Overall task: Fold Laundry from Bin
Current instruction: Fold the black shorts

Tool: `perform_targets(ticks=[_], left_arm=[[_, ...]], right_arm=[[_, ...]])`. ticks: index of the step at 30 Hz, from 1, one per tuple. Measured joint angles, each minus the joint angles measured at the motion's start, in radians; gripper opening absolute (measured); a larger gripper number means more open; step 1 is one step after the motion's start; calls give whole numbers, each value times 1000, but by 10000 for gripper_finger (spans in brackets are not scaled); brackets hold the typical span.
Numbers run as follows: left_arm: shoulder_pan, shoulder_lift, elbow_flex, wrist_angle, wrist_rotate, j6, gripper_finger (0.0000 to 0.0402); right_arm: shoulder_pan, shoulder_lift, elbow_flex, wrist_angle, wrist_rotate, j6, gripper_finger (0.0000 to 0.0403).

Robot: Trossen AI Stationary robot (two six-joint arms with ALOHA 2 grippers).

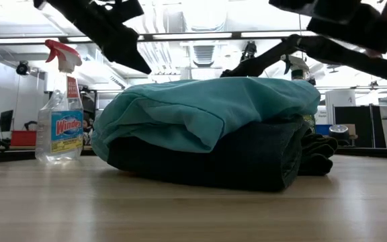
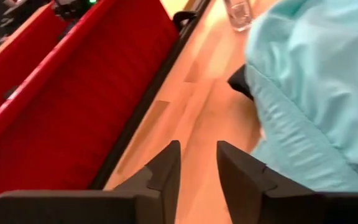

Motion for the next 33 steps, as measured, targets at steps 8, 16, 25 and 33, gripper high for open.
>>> perform_targets(ticks=[8,16,25,33], left_arm=[[85,-1,0,169,2,74,135],[171,-26,27,217,0,-391,147],[163,-26,184,-36,124,-867,144],[187,-13,457,-451,92,-930,141]], right_arm=[[-6,2,-1,-78,-94,62,222],[-9,2,-1,-185,-103,160,204],[-12,4,-2,-200,-187,187,60],[-26,3,-1,-168,-224,184,9]])
